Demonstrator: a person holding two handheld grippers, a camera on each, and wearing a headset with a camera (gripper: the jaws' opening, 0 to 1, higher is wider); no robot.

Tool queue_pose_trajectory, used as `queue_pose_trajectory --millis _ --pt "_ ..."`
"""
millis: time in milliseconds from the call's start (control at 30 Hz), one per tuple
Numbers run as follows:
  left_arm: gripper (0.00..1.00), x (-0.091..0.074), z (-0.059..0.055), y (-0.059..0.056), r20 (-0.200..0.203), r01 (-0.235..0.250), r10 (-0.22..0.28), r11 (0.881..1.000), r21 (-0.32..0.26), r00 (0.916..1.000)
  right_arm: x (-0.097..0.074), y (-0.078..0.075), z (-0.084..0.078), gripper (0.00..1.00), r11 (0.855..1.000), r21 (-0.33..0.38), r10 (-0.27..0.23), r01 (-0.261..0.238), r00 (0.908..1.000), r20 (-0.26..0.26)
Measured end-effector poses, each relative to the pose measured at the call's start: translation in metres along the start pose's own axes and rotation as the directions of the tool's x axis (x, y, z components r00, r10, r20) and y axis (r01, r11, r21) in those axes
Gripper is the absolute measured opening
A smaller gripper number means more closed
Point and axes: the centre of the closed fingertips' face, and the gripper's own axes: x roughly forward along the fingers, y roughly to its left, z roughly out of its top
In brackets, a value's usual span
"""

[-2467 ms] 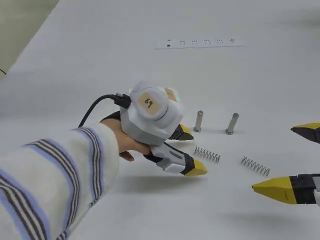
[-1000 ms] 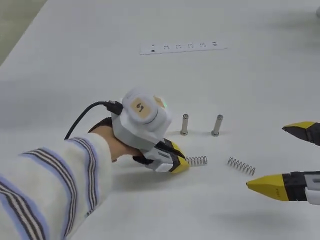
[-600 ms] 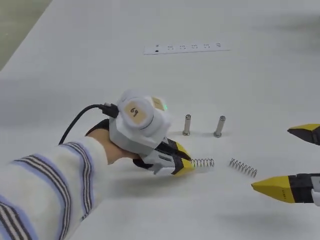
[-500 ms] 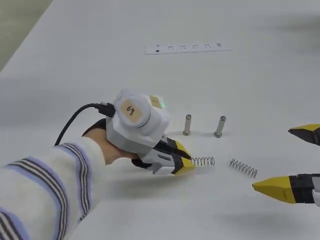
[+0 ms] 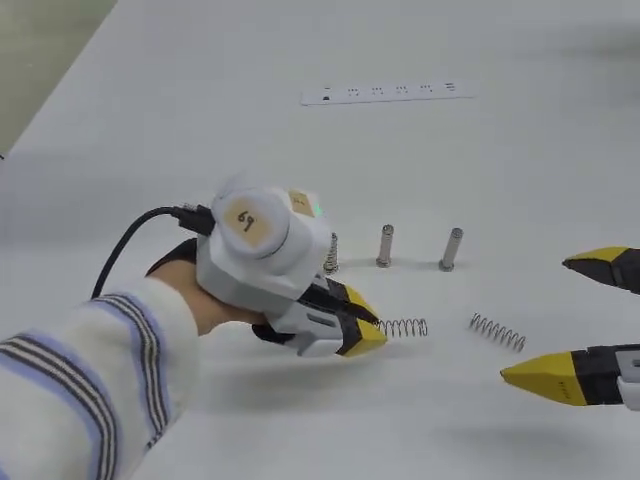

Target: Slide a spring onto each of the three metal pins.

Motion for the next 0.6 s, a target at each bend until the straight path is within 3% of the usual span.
queue_pose_trajectory --millis 467,600 --pt "0.03 -0.026 0.008 -0.005 0.038 -0.040 0.041 0.999 -0.029 0.9984 0.006 0.003 0.005 0.81 0.999 -0.036 0.038 -0.038 0.9993 -0.003" --pt "0.03 -0.030 0.003 -0.011 0.020 -0.045 0.045 0.999 -0.025 0.9988 0.010 0.007 0.007 0.81 0.997 -0.050 0.059 -0.059 0.9982 -0.011"
